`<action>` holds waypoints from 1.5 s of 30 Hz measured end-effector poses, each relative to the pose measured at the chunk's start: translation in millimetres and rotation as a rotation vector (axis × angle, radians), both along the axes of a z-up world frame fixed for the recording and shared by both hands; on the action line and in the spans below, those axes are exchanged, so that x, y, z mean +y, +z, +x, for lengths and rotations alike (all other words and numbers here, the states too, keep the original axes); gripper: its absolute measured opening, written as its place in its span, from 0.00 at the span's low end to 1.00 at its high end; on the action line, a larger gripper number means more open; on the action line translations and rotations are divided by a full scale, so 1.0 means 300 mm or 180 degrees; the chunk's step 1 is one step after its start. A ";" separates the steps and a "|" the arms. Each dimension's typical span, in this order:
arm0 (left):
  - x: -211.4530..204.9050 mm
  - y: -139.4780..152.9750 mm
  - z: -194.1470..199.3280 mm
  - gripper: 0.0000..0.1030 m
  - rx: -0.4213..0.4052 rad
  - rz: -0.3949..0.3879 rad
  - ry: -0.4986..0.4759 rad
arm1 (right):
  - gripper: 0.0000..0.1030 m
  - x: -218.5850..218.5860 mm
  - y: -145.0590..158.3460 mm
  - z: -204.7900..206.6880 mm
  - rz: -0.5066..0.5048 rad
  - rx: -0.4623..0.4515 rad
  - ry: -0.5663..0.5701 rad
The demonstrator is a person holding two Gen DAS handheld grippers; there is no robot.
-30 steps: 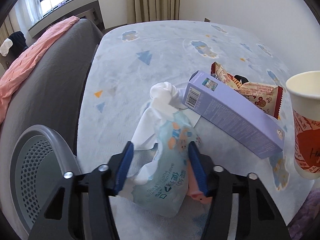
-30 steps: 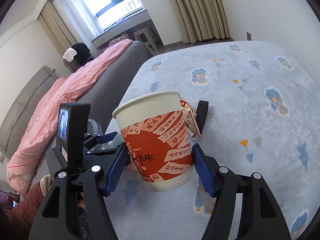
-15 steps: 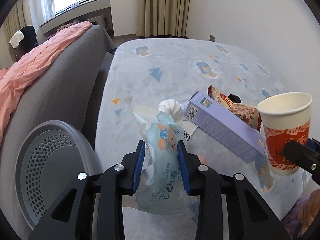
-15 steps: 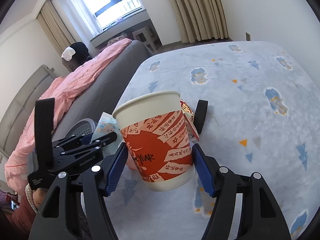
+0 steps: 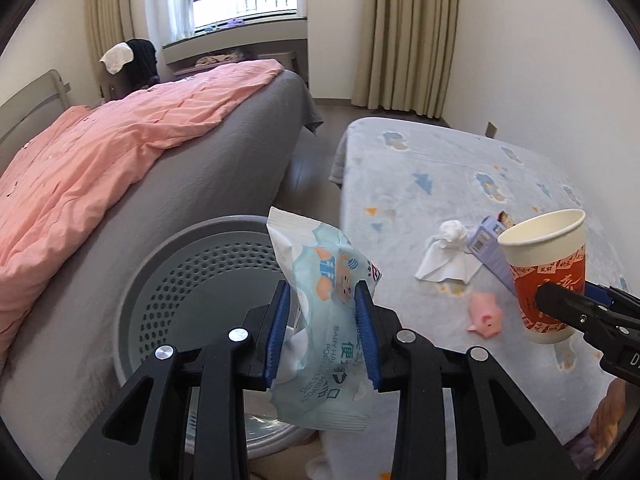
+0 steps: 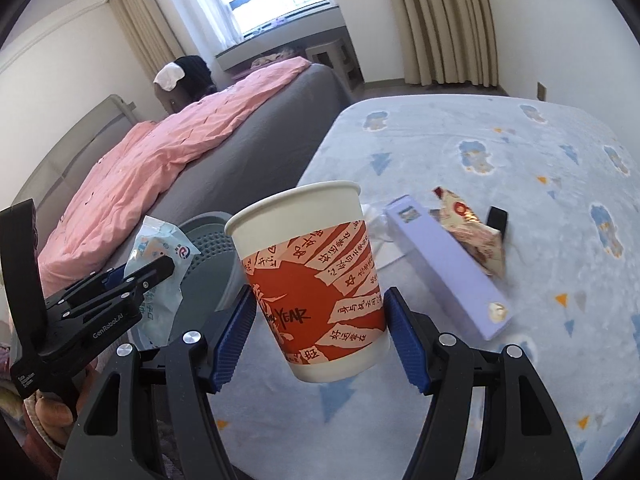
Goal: Collect trash
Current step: 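Carry the wipes in the left gripper and cup in the right gripper to the basket, releasing both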
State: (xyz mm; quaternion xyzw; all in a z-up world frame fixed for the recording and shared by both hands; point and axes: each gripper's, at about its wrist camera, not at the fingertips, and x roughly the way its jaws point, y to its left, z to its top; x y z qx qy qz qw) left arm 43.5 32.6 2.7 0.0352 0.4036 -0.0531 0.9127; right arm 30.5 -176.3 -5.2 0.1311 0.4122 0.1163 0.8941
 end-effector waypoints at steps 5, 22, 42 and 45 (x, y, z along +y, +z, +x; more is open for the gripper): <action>0.150 -0.009 -0.025 0.31 -0.0026 0.0094 0.0324 | 0.62 0.174 0.006 0.036 -0.0020 0.0013 0.0304; 0.387 -0.056 -0.017 0.34 0.0039 0.0095 0.0769 | 0.63 0.498 -0.055 0.174 -0.0130 0.0197 0.0759; 0.403 -0.044 -0.021 0.63 -0.0044 0.0181 0.0936 | 0.72 0.508 -0.053 0.171 -0.0184 0.0134 0.0766; 0.407 -0.045 -0.020 0.63 -0.0041 0.0175 0.0947 | 0.72 0.509 -0.054 0.171 -0.0183 0.0143 0.0771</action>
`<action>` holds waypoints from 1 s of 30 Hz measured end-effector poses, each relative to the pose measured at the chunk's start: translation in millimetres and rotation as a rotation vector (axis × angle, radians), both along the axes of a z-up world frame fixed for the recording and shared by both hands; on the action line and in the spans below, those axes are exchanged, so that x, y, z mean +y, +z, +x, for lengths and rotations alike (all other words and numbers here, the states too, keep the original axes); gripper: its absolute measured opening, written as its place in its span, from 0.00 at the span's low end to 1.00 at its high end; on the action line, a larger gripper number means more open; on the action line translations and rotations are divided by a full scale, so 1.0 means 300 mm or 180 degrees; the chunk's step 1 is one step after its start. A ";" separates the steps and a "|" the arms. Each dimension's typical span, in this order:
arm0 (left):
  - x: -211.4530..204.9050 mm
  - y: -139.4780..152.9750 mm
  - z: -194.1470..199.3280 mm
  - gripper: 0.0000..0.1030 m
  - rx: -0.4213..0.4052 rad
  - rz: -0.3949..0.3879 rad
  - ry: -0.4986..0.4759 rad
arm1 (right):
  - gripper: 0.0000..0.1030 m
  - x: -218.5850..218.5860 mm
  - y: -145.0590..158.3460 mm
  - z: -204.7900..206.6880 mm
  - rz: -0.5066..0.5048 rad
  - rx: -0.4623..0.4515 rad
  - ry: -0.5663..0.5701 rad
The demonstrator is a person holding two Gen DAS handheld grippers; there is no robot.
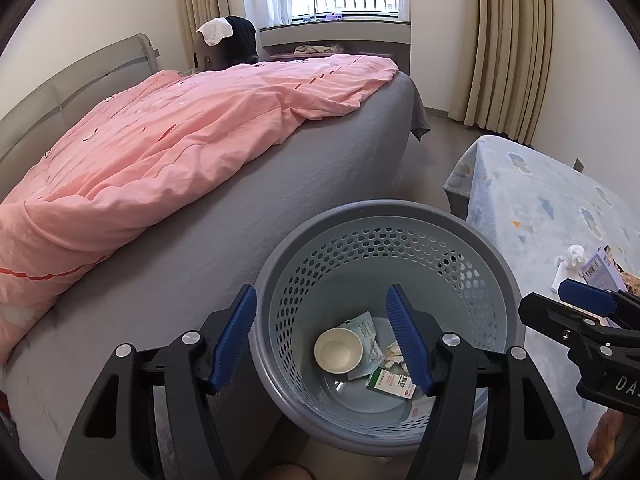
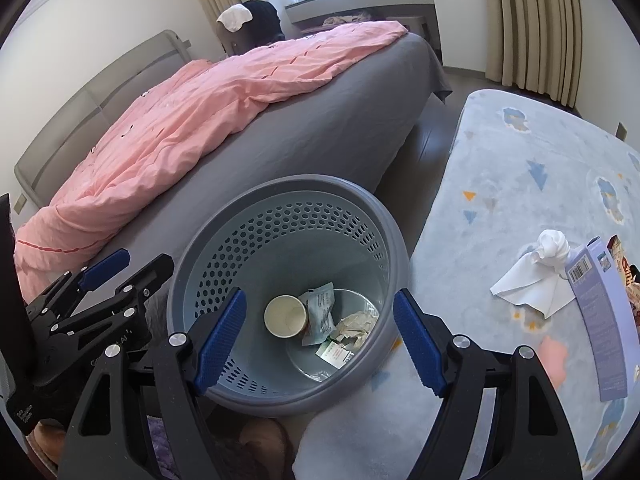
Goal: Collect trash
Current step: 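Carry the wipes in the left gripper and cup in the right gripper to the basket, releasing both, then move both grippers back from the basket to the table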
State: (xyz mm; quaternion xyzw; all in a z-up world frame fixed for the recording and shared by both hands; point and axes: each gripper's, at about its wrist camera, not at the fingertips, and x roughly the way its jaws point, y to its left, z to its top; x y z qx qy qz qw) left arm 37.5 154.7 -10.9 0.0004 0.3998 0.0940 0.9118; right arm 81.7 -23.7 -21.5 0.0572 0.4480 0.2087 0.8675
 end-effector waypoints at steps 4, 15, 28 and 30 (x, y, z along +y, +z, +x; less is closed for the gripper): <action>0.000 0.000 -0.001 0.65 -0.0002 0.0003 0.0001 | 0.72 0.001 0.000 -0.003 -0.0001 -0.0007 -0.0002; -0.001 0.000 -0.006 0.68 -0.0017 0.0011 0.0002 | 0.72 -0.013 0.005 -0.015 0.0015 -0.0014 -0.0025; -0.068 0.012 -0.029 0.70 -0.0055 0.0079 -0.0070 | 0.74 -0.108 0.013 -0.056 0.0045 -0.0031 -0.0144; -0.088 0.011 -0.036 0.70 -0.0047 0.0069 -0.0093 | 0.74 -0.134 0.013 -0.065 0.0045 -0.0038 -0.0175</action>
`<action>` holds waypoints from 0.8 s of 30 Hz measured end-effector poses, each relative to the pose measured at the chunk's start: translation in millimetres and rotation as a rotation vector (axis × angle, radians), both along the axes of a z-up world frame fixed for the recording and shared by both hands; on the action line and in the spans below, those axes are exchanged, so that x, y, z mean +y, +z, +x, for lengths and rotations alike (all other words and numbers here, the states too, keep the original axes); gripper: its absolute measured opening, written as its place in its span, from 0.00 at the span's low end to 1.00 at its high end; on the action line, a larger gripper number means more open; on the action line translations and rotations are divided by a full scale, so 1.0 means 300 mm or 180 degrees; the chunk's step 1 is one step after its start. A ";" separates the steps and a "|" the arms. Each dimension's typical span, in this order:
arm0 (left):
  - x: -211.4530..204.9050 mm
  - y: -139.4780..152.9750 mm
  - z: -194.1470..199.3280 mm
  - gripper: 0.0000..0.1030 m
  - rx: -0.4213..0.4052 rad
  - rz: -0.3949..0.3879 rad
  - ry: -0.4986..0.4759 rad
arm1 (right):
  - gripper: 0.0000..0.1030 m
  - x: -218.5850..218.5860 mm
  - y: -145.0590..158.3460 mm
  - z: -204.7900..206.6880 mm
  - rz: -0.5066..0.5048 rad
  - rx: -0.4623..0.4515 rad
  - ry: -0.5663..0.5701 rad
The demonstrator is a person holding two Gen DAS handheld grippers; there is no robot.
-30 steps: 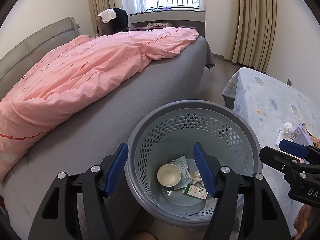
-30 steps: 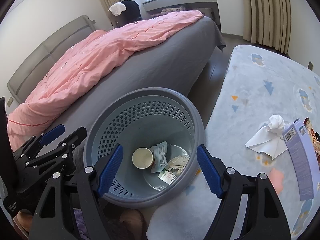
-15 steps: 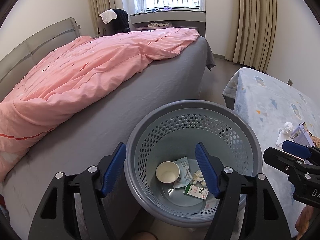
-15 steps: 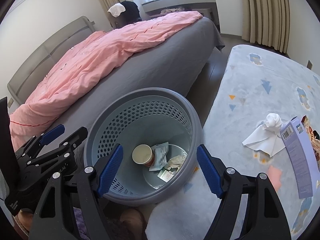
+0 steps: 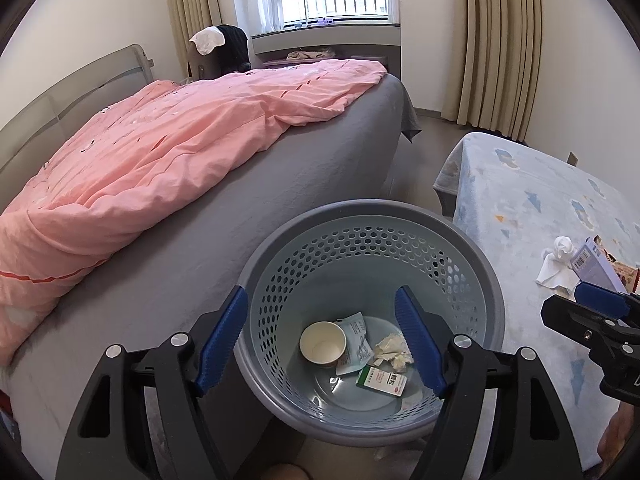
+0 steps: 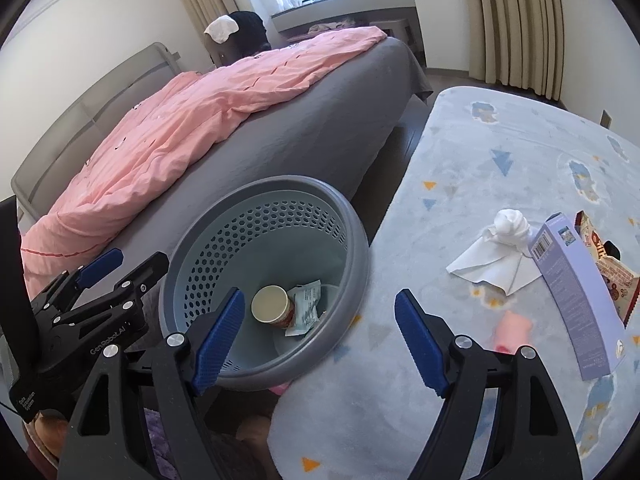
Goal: Collect trash
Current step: 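Move both grippers back from the basket to the table, then reach the right gripper to the lavender box and close on it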
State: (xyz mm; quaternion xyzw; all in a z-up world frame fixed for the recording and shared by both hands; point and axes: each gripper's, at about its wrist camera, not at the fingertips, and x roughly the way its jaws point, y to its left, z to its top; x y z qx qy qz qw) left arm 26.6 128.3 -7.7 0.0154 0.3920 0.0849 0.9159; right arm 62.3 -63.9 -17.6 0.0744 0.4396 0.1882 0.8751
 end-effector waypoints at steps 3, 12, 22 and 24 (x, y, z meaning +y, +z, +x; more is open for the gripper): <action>-0.043 -0.007 -0.013 0.70 0.0022 -0.0001 -0.0063 | 0.74 -0.053 0.000 -0.015 -0.0011 -0.0013 -0.0075; -0.212 -0.024 -0.039 0.71 0.0075 -0.0059 -0.0291 | 0.76 -0.305 -0.002 -0.061 -0.0056 -0.0063 -0.0505; -0.429 -0.039 -0.053 0.71 0.0098 -0.0114 -0.0570 | 0.76 -0.514 -0.015 -0.084 -0.0256 -0.0106 -0.0817; -0.456 -0.042 -0.051 0.71 0.0098 -0.0114 -0.0600 | 0.76 -0.536 -0.028 -0.081 -0.0312 -0.0076 -0.0825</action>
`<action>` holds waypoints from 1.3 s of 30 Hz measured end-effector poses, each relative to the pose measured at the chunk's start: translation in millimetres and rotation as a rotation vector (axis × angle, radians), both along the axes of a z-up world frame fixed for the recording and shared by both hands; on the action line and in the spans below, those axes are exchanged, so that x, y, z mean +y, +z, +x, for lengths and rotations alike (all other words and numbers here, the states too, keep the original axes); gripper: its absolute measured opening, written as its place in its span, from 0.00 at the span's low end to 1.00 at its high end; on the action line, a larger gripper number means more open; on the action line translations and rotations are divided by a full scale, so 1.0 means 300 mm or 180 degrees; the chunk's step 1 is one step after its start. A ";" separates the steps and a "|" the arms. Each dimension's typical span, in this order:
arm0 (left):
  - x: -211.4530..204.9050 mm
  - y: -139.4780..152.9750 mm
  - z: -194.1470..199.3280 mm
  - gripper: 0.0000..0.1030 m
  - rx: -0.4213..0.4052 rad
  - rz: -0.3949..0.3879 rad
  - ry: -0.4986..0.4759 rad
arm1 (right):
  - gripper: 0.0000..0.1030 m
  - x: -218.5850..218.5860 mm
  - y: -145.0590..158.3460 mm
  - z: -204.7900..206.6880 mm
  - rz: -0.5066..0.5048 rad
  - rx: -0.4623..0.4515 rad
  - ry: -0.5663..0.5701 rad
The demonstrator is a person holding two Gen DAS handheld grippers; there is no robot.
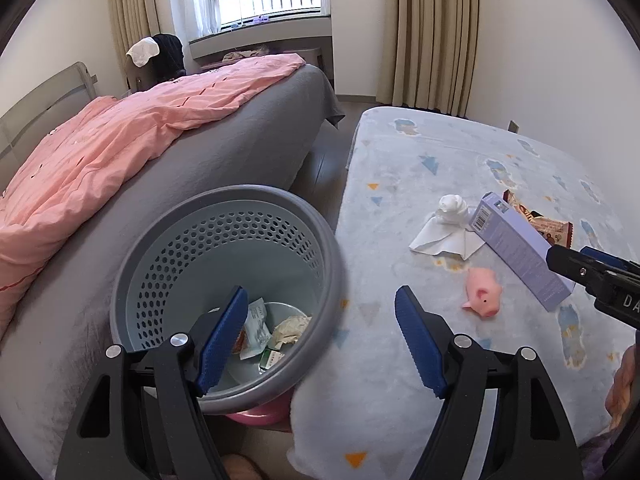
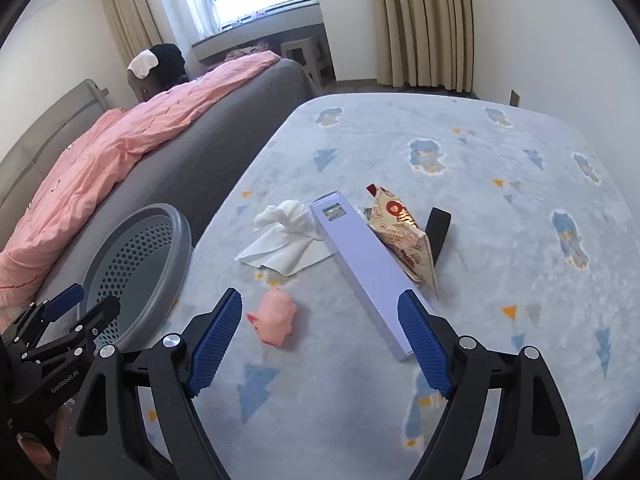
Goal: Collect trash
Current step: 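Reach the right gripper to the lavender box and close on it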
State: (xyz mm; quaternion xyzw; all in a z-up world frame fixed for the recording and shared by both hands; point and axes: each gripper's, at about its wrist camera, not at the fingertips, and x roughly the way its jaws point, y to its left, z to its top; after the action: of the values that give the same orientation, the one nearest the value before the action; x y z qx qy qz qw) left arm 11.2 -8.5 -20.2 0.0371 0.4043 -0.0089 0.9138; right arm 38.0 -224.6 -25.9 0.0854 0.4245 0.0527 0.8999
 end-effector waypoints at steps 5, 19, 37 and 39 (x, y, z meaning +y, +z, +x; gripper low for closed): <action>-0.042 -0.016 0.009 0.71 0.0019 0.0016 -0.0049 | 0.76 -0.029 -0.037 0.016 -0.0104 0.0088 0.0062; -0.053 -0.059 0.038 0.71 0.0095 0.0015 -0.0036 | 0.61 -0.050 -0.131 0.147 -0.0348 0.0298 0.0179; -0.085 -0.079 0.041 0.71 0.0127 0.0031 -0.0110 | 0.38 0.012 -0.181 0.195 -0.0533 0.0370 0.0320; -0.093 -0.080 0.041 0.71 0.0130 0.0045 -0.0119 | 0.37 0.010 -0.178 0.193 -0.0511 0.0370 0.0320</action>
State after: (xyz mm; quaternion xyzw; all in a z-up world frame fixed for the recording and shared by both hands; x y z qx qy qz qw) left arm 23.4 -36.3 -44.2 0.0509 0.4221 -0.0240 0.9048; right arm 96.0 -221.7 -79.2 -0.0054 0.4826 0.0586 0.8739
